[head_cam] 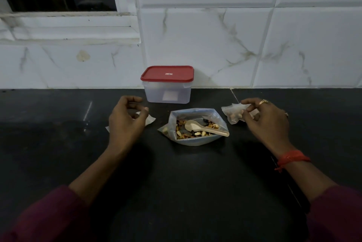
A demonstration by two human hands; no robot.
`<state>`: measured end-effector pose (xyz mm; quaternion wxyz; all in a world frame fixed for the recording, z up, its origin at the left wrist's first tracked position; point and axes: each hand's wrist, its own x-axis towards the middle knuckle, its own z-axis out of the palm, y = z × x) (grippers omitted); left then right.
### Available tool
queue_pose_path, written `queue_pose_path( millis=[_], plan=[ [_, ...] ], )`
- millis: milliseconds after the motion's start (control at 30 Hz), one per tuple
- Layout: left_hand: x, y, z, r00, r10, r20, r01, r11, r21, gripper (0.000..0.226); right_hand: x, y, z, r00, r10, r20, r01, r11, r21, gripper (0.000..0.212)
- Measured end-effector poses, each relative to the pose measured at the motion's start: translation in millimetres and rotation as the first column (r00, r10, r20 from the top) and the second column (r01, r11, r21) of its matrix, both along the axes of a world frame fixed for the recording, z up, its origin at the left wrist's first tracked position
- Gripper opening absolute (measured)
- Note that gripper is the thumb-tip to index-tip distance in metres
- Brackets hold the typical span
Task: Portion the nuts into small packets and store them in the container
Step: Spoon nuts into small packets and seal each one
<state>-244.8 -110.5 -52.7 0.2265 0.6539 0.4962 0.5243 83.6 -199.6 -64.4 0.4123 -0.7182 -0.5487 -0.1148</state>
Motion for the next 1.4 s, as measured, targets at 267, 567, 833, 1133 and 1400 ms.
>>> queue_pose_path(
  millis=[267,567,833,1133,1400],
  plan=[
    [-19,20,-14,0.711,0.026,-0.703,-0.138,0.985,-0.103,0.063,-57,-17,9,0.871,0.354,0.34,-0.382,0.924,0.017,0.027],
    [-20,18,-12,0.694,0.11,-0.712,-0.164,0.986,-0.008,0.035,-65,-17,2,0.809,0.477,0.344,-0.487,0.871,-0.065,0.034],
    [-21,25,-16,0.722,0.151,-0.675,-0.107,0.989,0.107,0.031,-70,-18,2,0.794,0.527,0.304,-0.531,0.844,-0.078,0.031],
    [6,-8,-3,0.808,0.16,-0.568,0.287,0.734,0.615,0.028,-74,-20,4,0.798,0.556,0.233,-0.558,0.827,-0.064,0.037],
    [31,-36,-16,0.827,-0.208,-0.522,0.486,0.731,0.48,0.015,-82,-21,3,0.772,0.628,0.099,-0.636,0.761,0.127,0.022]
  ],
)
